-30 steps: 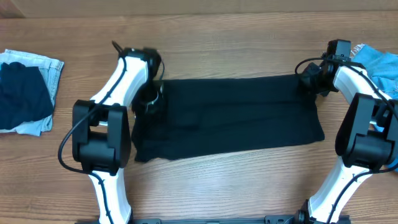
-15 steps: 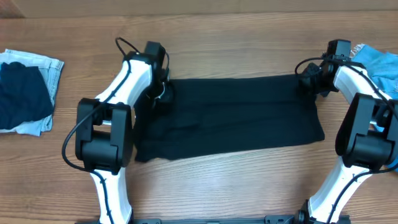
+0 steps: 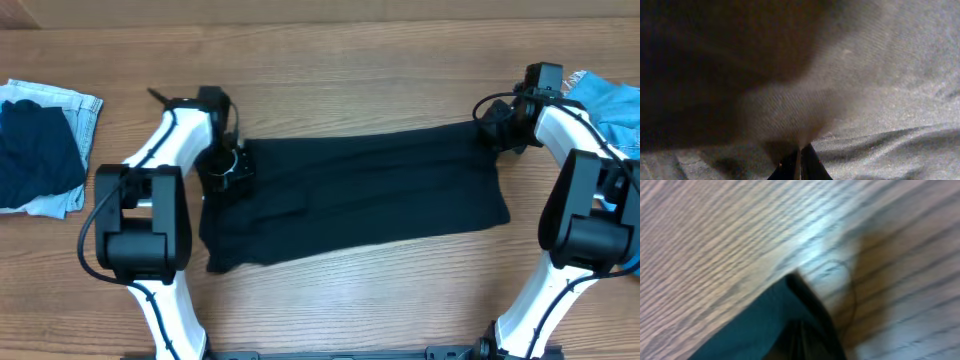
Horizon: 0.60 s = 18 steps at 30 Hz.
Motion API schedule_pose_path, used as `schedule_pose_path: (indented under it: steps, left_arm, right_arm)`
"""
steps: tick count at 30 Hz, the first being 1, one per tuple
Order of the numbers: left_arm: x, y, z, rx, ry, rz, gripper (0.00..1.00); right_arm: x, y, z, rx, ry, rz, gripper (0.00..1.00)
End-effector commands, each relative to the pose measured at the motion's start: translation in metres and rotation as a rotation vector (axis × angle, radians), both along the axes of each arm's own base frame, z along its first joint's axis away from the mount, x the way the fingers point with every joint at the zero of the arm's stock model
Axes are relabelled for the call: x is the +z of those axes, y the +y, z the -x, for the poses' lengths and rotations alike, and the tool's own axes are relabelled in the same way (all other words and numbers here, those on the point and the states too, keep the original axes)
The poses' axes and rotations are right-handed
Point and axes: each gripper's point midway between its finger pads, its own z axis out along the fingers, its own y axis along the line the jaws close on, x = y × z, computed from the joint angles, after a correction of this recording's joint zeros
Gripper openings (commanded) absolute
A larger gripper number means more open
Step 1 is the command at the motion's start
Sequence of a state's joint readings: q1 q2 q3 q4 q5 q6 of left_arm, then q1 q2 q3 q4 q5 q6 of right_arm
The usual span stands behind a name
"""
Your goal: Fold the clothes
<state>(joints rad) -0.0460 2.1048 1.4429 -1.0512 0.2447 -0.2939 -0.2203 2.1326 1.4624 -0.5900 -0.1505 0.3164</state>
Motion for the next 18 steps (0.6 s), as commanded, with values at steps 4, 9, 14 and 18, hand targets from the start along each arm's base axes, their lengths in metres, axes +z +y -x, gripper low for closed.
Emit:
schedule_pose_path:
  steps: [4,9,14,18]
  left_arm:
    - [-0.034,0.047,0.026,0.018,0.114,-0.161,0.04]
    - [-0.019,0.039,-0.001,-0.009,0.038,-0.107,0.16]
    - [0.015,0.029,-0.043,-0.036,-0.084,-0.042,0.36]
    - [0.047,0.019,-0.076,-0.07,-0.199,0.021,0.52]
  right_arm:
    - [-0.017,-0.014,0.008,-0.024,0.036,0.05,0.08]
    - [0.028,-0.003,-0.018,0.061,-0.056,-0.006,0.34]
    - [0.085,0.009,-0.018,0.084,-0.072,-0.066,0.42]
    - [0.096,0.037,0.009,0.123,0.009,-0.188,0.44]
